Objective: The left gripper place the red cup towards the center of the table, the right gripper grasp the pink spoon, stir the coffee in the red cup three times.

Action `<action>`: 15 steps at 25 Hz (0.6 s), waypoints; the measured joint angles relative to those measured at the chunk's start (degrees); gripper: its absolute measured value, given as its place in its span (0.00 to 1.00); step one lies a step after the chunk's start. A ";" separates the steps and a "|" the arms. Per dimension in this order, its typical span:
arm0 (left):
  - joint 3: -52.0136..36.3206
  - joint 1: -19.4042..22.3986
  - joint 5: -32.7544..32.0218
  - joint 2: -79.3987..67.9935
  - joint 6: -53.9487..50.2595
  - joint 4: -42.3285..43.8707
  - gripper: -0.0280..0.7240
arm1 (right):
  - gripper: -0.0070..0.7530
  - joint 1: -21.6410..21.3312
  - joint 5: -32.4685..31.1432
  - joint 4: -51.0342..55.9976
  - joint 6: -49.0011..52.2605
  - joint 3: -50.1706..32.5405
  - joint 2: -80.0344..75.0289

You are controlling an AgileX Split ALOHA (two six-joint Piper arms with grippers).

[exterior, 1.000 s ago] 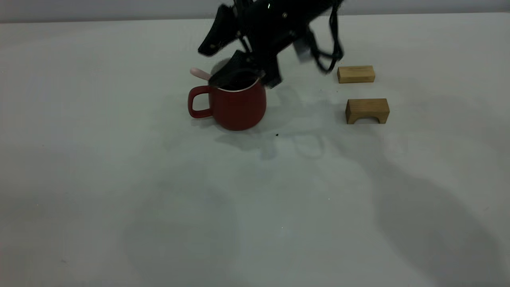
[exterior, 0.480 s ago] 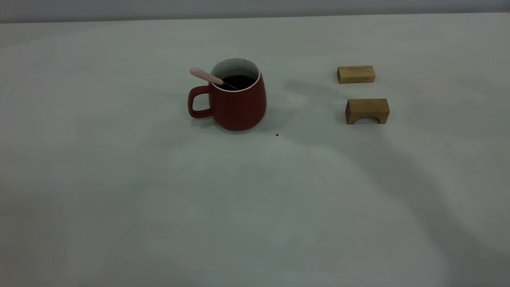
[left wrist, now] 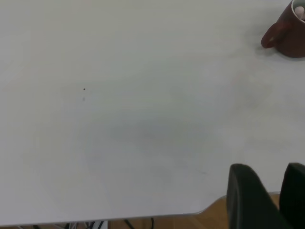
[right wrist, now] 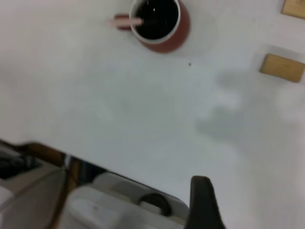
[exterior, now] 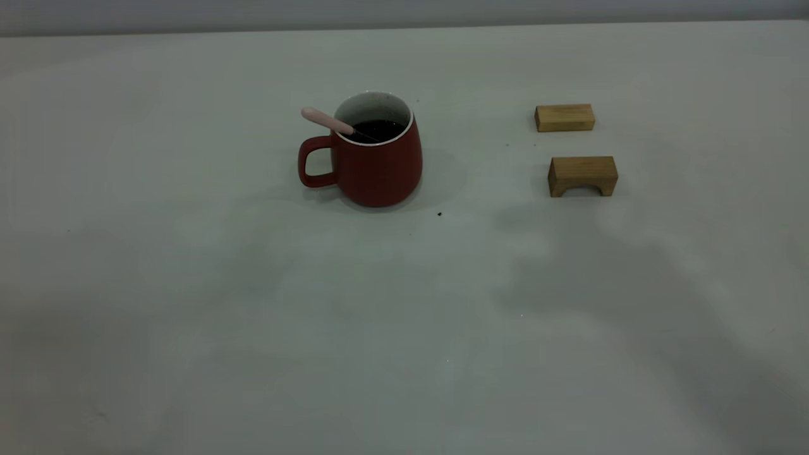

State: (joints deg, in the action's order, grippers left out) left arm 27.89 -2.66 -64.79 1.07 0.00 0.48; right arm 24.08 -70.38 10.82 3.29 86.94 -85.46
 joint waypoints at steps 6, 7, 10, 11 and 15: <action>0.00 0.00 0.00 0.00 0.00 0.00 0.36 | 0.77 0.00 -0.47 -1.33 -7.05 -17.43 17.06; 0.00 0.00 0.00 0.00 0.00 0.00 0.36 | 0.77 0.00 -0.47 -1.59 -7.89 -20.79 19.83; 0.00 0.00 0.00 0.00 0.00 0.00 0.36 | 0.77 -0.17 -0.47 -1.98 -10.71 -29.83 30.19; 0.00 0.00 0.00 0.00 -0.31 0.00 0.36 | 0.77 -0.72 -0.52 -1.93 -11.49 -32.79 34.09; 0.00 0.00 0.00 0.00 0.00 0.00 0.36 | 0.77 -7.28 -0.49 -2.12 -12.81 -42.95 49.28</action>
State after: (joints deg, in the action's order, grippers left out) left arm 27.89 -2.66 -64.79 1.07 0.00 0.48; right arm 16.80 -70.87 8.70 -9.52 43.99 -36.18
